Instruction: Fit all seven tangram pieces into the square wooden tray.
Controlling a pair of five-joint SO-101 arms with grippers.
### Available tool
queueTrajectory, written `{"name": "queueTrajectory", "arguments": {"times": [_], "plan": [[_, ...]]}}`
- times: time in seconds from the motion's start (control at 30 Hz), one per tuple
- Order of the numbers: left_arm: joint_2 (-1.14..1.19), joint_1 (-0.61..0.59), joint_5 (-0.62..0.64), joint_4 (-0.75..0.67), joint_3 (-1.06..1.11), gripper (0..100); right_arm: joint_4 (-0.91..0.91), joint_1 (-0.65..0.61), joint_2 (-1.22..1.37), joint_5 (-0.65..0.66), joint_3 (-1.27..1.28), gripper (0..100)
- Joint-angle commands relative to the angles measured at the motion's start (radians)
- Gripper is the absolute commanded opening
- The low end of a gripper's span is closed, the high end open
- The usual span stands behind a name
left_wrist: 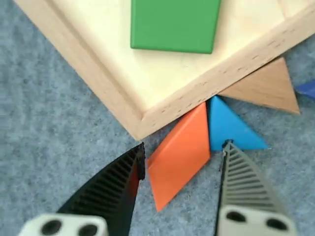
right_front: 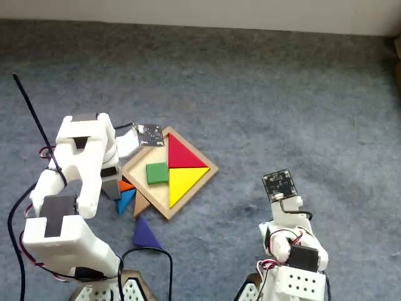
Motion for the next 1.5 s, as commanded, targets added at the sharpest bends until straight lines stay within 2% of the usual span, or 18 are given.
{"name": "queueTrajectory", "arguments": {"times": [0.0,0.43,0.63,0.8,1.07,1.23,1.47], "plan": [[-0.004,-0.045,-0.169,-0.014,-0.042,25,-0.018,0.015,-0.002,0.006,0.067,9.1],[0.007,-0.004,-0.233,-0.055,-0.038,25,-0.018,0.015,-0.002,0.006,0.067,9.1],[0.016,0.039,-0.161,-0.155,-0.038,24,-0.018,0.015,-0.002,0.006,0.067,9.1],[0.102,0.045,-0.149,-0.158,-0.077,24,-0.018,0.015,-0.002,0.006,0.067,9.1],[0.102,-0.013,-0.153,0.043,-0.124,24,-0.018,0.015,-0.002,0.006,0.067,9.1],[0.102,-0.030,-0.152,0.207,-0.225,24,-0.018,0.015,-0.002,0.006,0.067,9.1],[0.102,-0.016,-0.150,0.411,-0.302,15,-0.018,0.016,-0.002,0.006,0.067,9.1]]}}
